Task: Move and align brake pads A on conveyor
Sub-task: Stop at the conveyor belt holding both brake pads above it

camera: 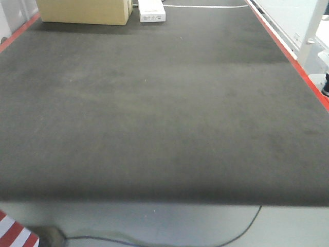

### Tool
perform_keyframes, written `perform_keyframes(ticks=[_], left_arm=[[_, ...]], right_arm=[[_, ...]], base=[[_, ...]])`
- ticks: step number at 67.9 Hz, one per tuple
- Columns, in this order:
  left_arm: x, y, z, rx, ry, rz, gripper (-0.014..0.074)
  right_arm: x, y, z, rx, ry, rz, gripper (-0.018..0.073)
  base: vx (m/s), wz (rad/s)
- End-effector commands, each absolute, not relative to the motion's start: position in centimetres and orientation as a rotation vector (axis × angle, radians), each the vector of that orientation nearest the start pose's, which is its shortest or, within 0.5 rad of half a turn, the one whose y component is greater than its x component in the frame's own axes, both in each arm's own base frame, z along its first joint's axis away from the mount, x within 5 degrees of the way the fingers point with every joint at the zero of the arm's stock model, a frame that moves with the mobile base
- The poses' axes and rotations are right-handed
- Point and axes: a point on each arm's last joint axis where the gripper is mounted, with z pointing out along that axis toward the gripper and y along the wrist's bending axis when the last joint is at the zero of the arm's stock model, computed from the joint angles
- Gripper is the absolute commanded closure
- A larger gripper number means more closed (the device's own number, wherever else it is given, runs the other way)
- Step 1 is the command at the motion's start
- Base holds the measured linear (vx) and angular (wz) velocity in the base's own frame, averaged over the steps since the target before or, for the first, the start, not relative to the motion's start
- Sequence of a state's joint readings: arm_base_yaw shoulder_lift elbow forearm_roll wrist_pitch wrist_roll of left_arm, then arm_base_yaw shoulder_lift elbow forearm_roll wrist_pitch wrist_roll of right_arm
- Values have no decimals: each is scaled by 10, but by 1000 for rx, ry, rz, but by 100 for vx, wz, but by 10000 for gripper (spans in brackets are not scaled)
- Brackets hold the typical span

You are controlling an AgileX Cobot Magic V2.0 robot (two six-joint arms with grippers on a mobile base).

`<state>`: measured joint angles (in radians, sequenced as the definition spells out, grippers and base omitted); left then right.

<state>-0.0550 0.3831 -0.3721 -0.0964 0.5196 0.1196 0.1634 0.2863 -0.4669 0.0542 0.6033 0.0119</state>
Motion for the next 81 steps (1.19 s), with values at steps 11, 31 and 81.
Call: perform_keyframes(ticks=[11, 31, 81], left_arm=[[87, -9, 284, 102, 1892, -70, 603], [87, -9, 284, 102, 1892, -70, 603], [87, -9, 284, 102, 1892, -70, 603]], right_arm=[[63, 13, 314, -124, 1793, 169, 566], [63, 13, 314, -124, 1793, 169, 566], [63, 13, 314, -124, 1793, 169, 566]], base=[[36, -1], [33, -3], [20, -3]])
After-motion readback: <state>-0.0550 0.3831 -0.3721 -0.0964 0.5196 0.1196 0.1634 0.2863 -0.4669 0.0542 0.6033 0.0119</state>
